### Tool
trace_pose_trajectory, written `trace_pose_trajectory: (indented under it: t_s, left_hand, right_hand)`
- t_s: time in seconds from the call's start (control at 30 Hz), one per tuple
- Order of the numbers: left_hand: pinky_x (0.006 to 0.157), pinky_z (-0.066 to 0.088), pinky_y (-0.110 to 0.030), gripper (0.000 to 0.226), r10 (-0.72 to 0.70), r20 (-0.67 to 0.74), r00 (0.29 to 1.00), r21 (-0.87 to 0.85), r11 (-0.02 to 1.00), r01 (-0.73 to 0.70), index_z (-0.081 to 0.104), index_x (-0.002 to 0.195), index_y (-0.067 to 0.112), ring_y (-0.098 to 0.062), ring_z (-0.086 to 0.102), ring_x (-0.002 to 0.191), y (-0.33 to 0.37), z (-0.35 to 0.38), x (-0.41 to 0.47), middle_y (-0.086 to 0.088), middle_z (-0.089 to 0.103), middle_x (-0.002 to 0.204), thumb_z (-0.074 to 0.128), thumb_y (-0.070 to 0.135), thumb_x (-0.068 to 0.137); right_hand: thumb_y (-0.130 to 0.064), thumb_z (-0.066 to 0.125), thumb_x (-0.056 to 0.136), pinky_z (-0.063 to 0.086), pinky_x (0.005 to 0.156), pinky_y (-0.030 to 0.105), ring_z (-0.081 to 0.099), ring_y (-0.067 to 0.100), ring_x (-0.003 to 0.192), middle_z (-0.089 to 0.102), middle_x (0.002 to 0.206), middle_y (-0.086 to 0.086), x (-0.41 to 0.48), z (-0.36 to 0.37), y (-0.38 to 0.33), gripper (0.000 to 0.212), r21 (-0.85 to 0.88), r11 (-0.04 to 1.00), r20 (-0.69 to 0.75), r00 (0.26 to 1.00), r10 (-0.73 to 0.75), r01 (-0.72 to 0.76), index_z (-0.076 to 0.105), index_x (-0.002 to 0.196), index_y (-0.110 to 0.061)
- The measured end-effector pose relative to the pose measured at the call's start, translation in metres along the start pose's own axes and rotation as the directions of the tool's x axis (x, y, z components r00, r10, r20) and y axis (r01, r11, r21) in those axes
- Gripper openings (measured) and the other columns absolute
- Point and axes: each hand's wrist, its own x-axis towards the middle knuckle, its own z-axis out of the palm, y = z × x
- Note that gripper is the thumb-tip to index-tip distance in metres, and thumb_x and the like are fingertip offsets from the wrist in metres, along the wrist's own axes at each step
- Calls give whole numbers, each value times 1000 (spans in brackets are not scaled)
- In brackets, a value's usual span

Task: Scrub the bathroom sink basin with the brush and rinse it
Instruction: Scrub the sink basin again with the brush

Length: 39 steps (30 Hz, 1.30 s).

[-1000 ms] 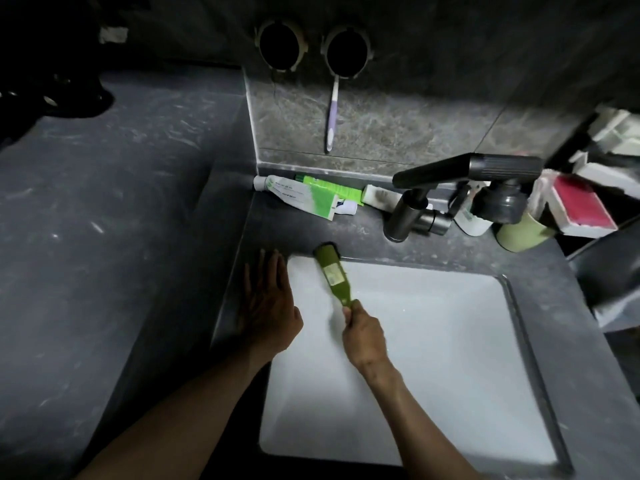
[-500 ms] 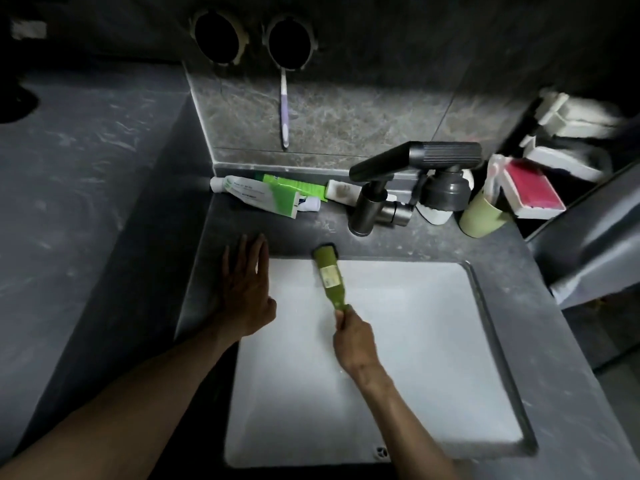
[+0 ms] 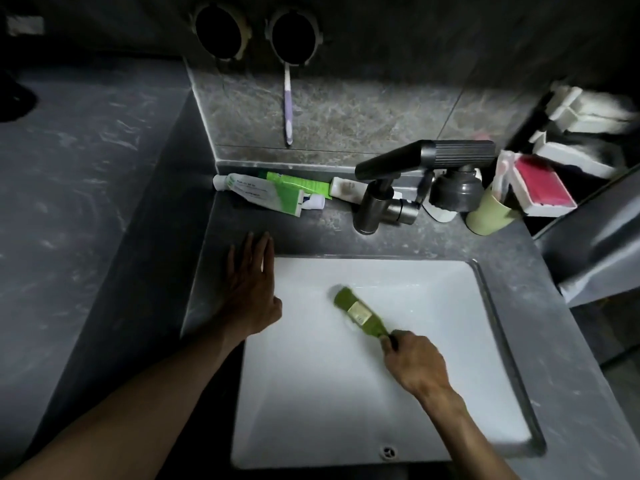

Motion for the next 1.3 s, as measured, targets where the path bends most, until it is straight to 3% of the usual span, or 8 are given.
trace_pose_trajectory:
  t_s: [0.27,0.47,0.63,0.77,0.9,1.03,1.23,1.3]
  left_hand:
    - [127,6,-53,121,3,-1,1000,-46,999,-3,2,162,6,-31,-3,157,-2,2,1,-13,2,170,70,42,69]
    - [126,10,-53,119,7,-28,1000,-70,997,-9,10,162,5,-29,2,158,-4,2,2,-12,7,170,68,38,63]
    - [127,7,-51,118,-3,-16,1000,-54,999,2,8,162,6,-28,-2,158,-3,3,4,-10,4,170,66,39,64]
    - [126,9,-51,118,3,-25,1000,-58,998,-4,10,162,6,-28,1,158,-3,4,5,-11,7,170,69,39,65]
    - [125,13,-53,117,-2,-37,999,-69,998,0,14,161,6,-29,5,157,-4,4,6,-12,12,169,72,38,64]
    - [126,10,-53,115,0,-35,999,-76,997,-3,13,161,6,-28,3,157,-3,3,4,-10,9,170,69,39,66]
    - [127,7,-49,106,2,-74,997,-168,986,-15,17,161,8,-26,6,157,-4,2,5,-8,13,169,63,40,71]
    - [128,5,-46,101,-8,-87,996,-208,978,-10,17,161,10,-24,5,157,-5,1,5,-7,14,169,57,41,74]
  right_hand:
    - [-46,42,97,48,75,31,64,22,89,68,96,0,52,24,-50,35,47,996,288,953,-92,82,68,101,-22]
    - [-45,40,95,48,79,34,64,28,100,69,110,3,57,20,8,36,-42,988,98,983,154,-150,66,107,-23]
    - [-46,39,96,51,79,33,66,25,93,70,104,2,50,37,-22,38,4,1000,203,979,7,-8,67,103,-21]
    - [-46,40,97,48,77,32,64,25,94,68,104,1,55,23,4,37,29,991,114,986,123,-127,65,102,-20]
    - [-47,37,99,49,74,31,64,21,88,69,98,-1,34,35,6,37,-29,1000,214,977,10,-4,66,100,-23]
    - [-44,38,100,46,72,30,64,24,90,68,101,1,38,36,5,34,-6,997,62,995,73,-72,64,102,-22]
    - [-28,35,102,37,65,28,65,22,84,66,97,-3,27,38,-30,25,-240,953,-49,978,-201,184,57,113,-25]
    - [-22,50,95,32,58,28,64,22,68,65,85,-3,27,31,-54,17,-317,912,-125,942,-311,259,61,109,-22]
